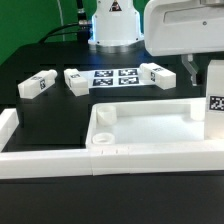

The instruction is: Assemble desk

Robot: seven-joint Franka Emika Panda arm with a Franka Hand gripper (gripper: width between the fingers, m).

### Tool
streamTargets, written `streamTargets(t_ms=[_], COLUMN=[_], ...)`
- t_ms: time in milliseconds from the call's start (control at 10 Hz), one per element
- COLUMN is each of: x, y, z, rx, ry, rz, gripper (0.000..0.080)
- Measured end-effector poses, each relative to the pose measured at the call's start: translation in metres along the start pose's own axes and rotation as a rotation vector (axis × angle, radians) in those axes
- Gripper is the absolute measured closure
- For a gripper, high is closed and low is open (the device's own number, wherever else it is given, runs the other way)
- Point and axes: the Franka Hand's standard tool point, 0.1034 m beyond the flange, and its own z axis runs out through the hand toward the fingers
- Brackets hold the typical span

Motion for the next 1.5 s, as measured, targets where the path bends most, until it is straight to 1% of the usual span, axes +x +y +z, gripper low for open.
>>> streamTargets(t_ms=[100,200,300,500,700,800,900,1100,1200,1500], x=[0.000,0.001,0.001,0.002,0.005,0.004,0.003,0.004,0.004,0.003], y=[0.000,0.005,0.005,0.006,0.012,0.012,0.010,0.007,0.007,0.006], z=[0.000,0.001,0.001,0.001,0.001,0.001,0.002,0.003,0.003,0.003], rx=[-0.001,-0.009,-0.009,-0.005,0.015,0.033,0.058,0.100,0.103,0.096], ry=[0.000,-0.004,-0.004,-0.003,-0.007,-0.017,-0.037,-0.080,-0.089,-0.094], rz=[0.032,0.111,0.191,0.314,0.603,0.756,0.930,1.172,1.238,1.386], gripper=[0.0402,0.0402,0.0495,0.0496,0.0500,0.0500,0.0500,0.0500,0.0500,0.0500])
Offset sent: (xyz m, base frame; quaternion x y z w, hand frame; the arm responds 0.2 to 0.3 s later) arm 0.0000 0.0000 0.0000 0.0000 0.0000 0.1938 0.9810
